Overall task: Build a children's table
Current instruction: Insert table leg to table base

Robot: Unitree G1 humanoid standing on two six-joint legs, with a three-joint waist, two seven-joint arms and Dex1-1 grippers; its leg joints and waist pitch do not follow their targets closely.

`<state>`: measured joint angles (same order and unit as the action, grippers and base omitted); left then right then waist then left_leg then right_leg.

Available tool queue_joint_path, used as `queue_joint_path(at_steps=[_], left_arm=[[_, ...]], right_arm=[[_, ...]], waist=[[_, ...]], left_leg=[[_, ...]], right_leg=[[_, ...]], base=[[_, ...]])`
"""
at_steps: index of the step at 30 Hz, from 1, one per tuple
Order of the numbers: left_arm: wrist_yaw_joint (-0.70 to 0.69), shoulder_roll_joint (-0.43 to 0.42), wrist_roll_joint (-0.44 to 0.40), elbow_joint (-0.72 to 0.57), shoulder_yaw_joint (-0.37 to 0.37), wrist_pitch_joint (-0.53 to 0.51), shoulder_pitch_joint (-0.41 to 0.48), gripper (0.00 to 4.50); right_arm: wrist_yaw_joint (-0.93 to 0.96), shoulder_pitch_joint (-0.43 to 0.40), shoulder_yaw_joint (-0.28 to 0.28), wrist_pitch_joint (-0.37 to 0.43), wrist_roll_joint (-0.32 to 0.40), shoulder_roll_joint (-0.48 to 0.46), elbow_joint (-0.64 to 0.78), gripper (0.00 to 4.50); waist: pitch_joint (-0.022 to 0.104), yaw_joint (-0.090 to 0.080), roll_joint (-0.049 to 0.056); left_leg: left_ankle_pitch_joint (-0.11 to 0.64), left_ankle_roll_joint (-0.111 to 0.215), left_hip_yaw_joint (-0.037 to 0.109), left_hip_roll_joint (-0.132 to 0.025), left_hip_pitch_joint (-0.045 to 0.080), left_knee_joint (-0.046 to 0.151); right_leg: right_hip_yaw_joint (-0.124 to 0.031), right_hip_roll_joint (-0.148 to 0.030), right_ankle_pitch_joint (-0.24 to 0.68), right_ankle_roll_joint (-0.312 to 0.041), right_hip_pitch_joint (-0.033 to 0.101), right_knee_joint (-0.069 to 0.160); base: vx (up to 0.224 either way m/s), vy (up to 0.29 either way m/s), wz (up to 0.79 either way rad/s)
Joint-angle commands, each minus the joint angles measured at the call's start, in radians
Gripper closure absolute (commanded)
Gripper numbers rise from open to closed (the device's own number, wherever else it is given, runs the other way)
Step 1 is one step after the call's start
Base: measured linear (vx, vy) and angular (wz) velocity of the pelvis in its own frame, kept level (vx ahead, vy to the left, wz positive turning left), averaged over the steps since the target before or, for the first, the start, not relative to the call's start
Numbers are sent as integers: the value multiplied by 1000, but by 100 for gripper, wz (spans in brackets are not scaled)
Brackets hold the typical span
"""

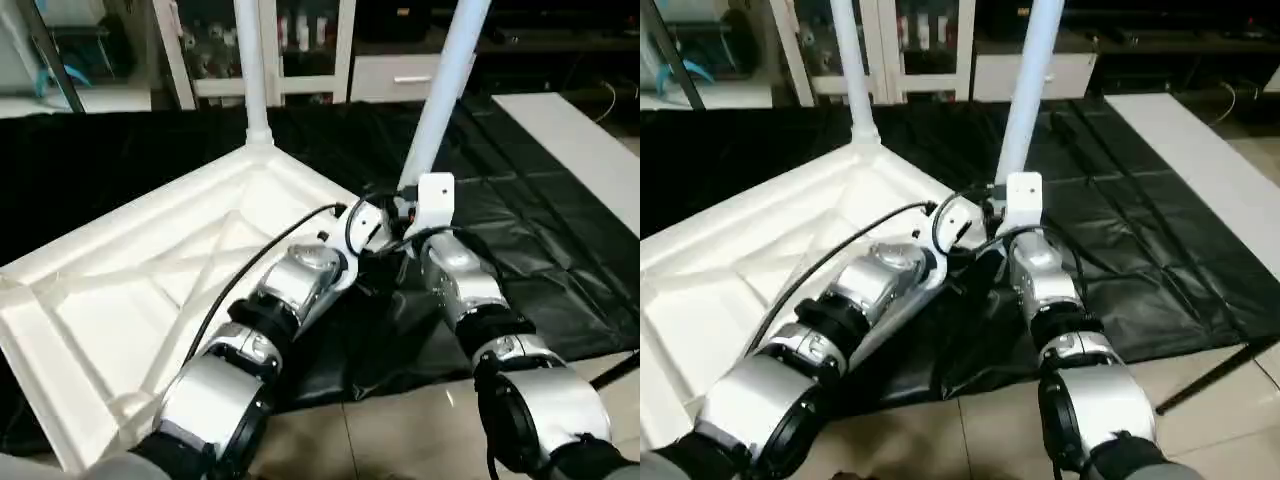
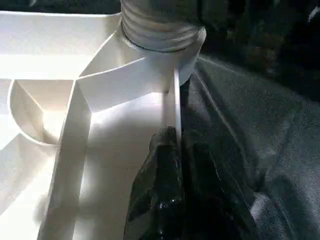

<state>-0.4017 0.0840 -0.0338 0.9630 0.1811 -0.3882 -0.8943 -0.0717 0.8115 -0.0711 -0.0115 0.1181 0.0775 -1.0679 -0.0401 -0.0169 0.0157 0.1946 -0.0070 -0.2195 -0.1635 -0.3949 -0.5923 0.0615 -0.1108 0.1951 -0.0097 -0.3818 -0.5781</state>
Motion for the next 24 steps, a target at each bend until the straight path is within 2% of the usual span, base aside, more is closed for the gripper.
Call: queue_joint_path(at_steps=[1, 5, 6, 9, 11, 12, 15, 16, 18, 19, 21, 22, 24], left_arm=[[-5, -19, -13, 9, -6, 11, -17, 450], [-19, -27, -15, 11, -3, 19, -17, 450], [-28, -33, -14, 12, -3, 27, -18, 450], [-63, -44, -15, 17, 4, 52, -17, 450], [-69, -46, -15, 18, 6, 56, -17, 450], [-100, -54, -15, 15, 13, 65, -11, 450], [-158, -72, -18, 6, 27, 90, 1, 450], [-162, -74, -19, 6, 29, 92, 2, 450], [-207, -84, -21, 4, 41, 119, 11, 450], [-221, -88, -21, 2, 45, 121, 14, 450], [-268, -101, -23, -2, 57, 152, 24, 450], [-293, -114, -27, 1, 63, 166, 27, 450], [-317, -125, -26, 3, 63, 184, 30, 450]], right_arm=[[-13, -39, 4, 30, -15, -3, -55, 120], [-30, -48, 11, 15, -20, 0, -29, 87], [-62, -68, 23, 11, -23, 6, 22, 66], [-117, -112, 39, 31, -18, 22, 124, 44], [-125, -121, 41, 36, -17, 26, 142, 33], [-157, -160, 50, 53, -15, 41, 220, 16], [-215, -243, 64, 100, -4, 79, 386, 3], [-218, -250, 65, 105, -2, 81, 399, 3], [-257, -299, 78, 143, 13, 103, 500, 3], [-272, -318, 84, 157, 18, 112, 539, 3], [-312, -357, 99, 195, 32, 135, 625, 3], [-360, -394, 111, 234, 55, 161, 711, 3], [-407, -422, 119, 272, 80, 191, 786, 3]], waist=[[52, 2, -1], [55, 6, 1], [56, 8, 0], [60, 16, 1], [63, 21, 1], [63, 24, 4], [63, 33, 0], [62, 35, 5], [61, 38, 1], [60, 40, 10], [58, 43, 6], [57, 47, 14], [58, 49, 9]], left_leg=[[316, 2, 44, -73, 28, 94], [270, 17, 42, -75, 28, 90], [236, 32, 41, -74, 26, 88], [145, 89, 36, -74, 28, 78], [102, 110, 36, -75, 28, 73], [72, 129, 35, -74, 27, 69], [55, 156, 35, -76, 28, 67], [56, 156, 36, -76, 29, 67], [73, 152, 35, -77, 30, 68], [88, 141, 34, -77, 32, 70], [115, 126, 35, -78, 33, 72], [123, 118, 36, -78, 34, 74], [123, 113, 36, -78, 34, 74]], right_leg=[[-35, -56, 164, -219, 15, 69], [-35, -56, 120, -232, 18, 64], [-34, -56, 75, -239, 23, 58], [-34, -57, -20, -263, 26, 47], [-34, -58, -66, -269, 29, 41], [-33, -57, -98, -276, 28, 37], [-34, -58, -102, -267, 29, 37], [-33, -57, -97, -268, 29, 37], [-34, -55, -69, -268, 29, 40], [-34, -56, -46, -267, 26, 41], [-35, -53, -13, -258, 27, 47], [-35, -53, -7, -251, 28, 46], [-35, -51, -26, -250, 28, 44]], base=[[0, 0, 0], [0, 0, 0], [0, 0, 0], [0, 0, 0], [0, 0, 0], [0, 0, 0], [0, 0, 0], [0, 0, 0], [0, 0, 0], [0, 0, 0], [0, 0, 0], [0, 0, 0], [0, 0, 0]])
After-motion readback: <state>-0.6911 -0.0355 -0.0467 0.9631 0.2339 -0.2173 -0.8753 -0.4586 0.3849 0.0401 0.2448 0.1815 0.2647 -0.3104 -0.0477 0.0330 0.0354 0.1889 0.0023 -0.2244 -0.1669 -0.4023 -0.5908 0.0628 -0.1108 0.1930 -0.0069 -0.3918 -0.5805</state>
